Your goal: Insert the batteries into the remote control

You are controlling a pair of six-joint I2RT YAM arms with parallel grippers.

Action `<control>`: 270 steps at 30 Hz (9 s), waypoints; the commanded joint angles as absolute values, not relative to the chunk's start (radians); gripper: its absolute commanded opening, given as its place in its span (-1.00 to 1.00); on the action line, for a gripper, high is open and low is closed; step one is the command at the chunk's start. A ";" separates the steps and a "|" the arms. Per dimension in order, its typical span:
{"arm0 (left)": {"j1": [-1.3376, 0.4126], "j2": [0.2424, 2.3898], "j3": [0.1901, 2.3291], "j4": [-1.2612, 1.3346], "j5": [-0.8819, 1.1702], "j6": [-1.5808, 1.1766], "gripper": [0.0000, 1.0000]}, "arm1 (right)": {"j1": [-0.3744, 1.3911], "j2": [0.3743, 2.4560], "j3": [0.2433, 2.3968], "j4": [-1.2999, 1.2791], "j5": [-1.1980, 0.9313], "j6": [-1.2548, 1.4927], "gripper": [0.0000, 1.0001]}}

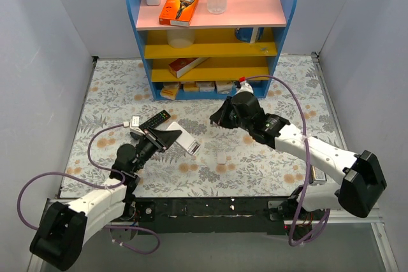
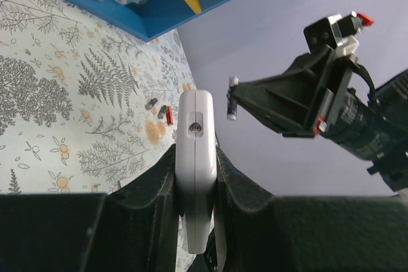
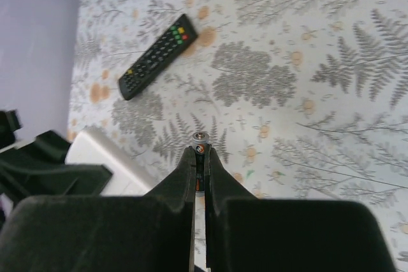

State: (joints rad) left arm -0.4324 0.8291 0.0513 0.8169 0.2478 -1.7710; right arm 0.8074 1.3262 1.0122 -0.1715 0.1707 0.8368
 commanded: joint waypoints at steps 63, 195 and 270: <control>-0.505 0.951 0.216 0.962 -0.074 -1.853 -0.76 | 1.161 1.436 1.094 -0.037 0.669 1.045 -0.75; -0.503 0.896 0.265 0.788 0.074 -2.088 -1.00 | 0.833 1.543 1.555 -0.669 -0.334 0.060 -0.68; -0.503 0.788 0.184 0.675 0.012 -1.934 -1.00 | 1.062 1.462 1.483 -0.572 0.017 0.058 0.92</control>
State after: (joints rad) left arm -0.4995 0.8188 0.1707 0.7074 0.0238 -1.9438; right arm 1.0695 1.4929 1.5196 -0.6193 0.0639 0.0711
